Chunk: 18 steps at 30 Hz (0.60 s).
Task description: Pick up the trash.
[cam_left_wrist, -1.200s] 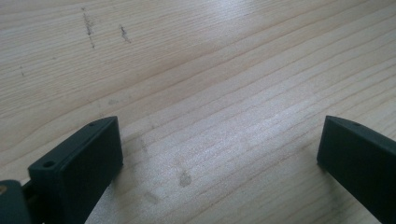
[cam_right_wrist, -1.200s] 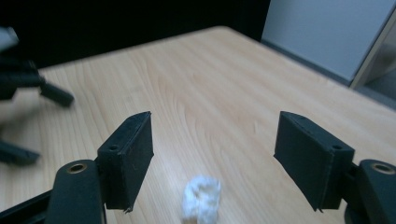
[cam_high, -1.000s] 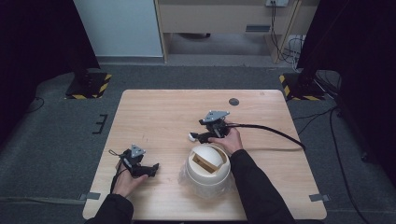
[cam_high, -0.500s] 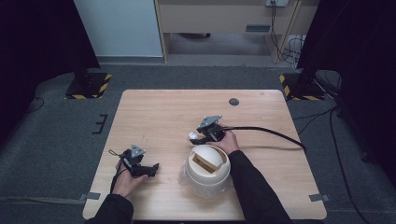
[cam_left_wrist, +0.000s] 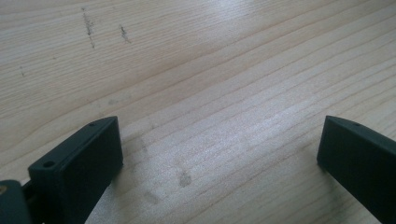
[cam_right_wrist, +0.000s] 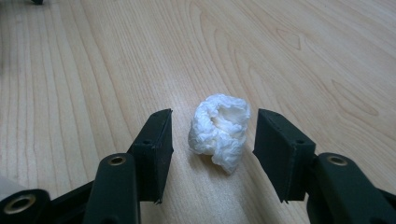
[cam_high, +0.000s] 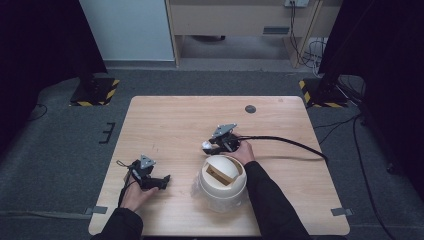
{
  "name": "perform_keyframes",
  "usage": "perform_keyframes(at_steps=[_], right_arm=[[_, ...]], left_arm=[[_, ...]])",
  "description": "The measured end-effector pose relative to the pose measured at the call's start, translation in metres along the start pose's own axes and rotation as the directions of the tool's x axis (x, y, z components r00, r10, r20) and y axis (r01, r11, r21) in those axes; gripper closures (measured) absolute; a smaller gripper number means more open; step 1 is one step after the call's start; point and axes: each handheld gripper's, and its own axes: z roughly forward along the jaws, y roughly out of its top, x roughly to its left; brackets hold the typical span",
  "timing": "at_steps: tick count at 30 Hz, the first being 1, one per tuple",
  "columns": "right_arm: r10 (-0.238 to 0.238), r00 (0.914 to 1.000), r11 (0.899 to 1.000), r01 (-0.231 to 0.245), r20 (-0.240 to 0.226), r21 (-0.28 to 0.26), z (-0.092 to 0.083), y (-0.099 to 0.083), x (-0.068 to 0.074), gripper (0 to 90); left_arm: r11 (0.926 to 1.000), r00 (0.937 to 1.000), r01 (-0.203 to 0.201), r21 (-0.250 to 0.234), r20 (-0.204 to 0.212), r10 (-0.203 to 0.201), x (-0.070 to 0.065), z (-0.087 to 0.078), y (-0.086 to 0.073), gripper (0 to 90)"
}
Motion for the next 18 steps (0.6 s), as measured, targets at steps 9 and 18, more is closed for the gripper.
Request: perform_keyframes(at_steps=[9, 18], right_arm=[[-0.008, 0.9999, 0.999, 0.008, -0.008, 0.038, 0.005, -0.003, -0.001, 55.2], [-0.001, 1.0, 0.999, 0.001, -0.004, 0.039, 0.0023, -0.0019, -0.0016, 67.0]], left_arm=[[1.0, 1.0, 0.0, 0.0, 0.0, 0.0, 0.0, 0.0, 0.0, 0.0], [1.0, 1.0, 0.0, 0.0, 0.0, 0.0, 0.0, 0.0, 0.0, 0.0]])
